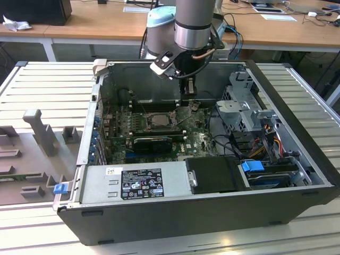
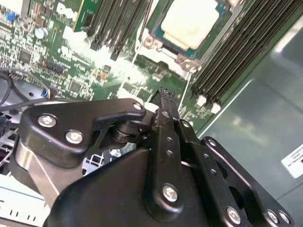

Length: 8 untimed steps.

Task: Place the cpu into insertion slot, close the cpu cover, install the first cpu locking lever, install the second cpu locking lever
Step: 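Close the cpu cover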

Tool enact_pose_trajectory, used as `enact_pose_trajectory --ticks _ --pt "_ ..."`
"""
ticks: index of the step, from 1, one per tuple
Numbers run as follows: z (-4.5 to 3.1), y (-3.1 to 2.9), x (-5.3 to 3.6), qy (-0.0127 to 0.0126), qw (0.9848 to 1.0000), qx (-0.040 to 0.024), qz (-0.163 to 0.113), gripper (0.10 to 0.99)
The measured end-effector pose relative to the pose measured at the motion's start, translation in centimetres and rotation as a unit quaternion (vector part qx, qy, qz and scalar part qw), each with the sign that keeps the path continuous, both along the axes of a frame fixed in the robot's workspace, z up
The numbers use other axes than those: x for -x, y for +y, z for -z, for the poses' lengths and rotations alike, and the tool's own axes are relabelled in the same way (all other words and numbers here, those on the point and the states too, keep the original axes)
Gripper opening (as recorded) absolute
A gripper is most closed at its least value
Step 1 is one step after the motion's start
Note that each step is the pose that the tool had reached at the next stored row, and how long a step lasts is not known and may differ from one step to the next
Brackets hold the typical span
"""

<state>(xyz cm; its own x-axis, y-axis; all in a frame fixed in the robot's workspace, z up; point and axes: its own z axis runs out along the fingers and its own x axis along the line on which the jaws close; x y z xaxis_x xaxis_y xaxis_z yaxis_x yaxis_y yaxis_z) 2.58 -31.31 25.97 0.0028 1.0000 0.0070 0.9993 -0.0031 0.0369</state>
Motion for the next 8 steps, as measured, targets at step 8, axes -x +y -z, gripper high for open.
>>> enact_pose_trajectory --ticks 8 --pt "0.03 0.0 -2.01 0.0 1.0 0.0 0.0 0.106"
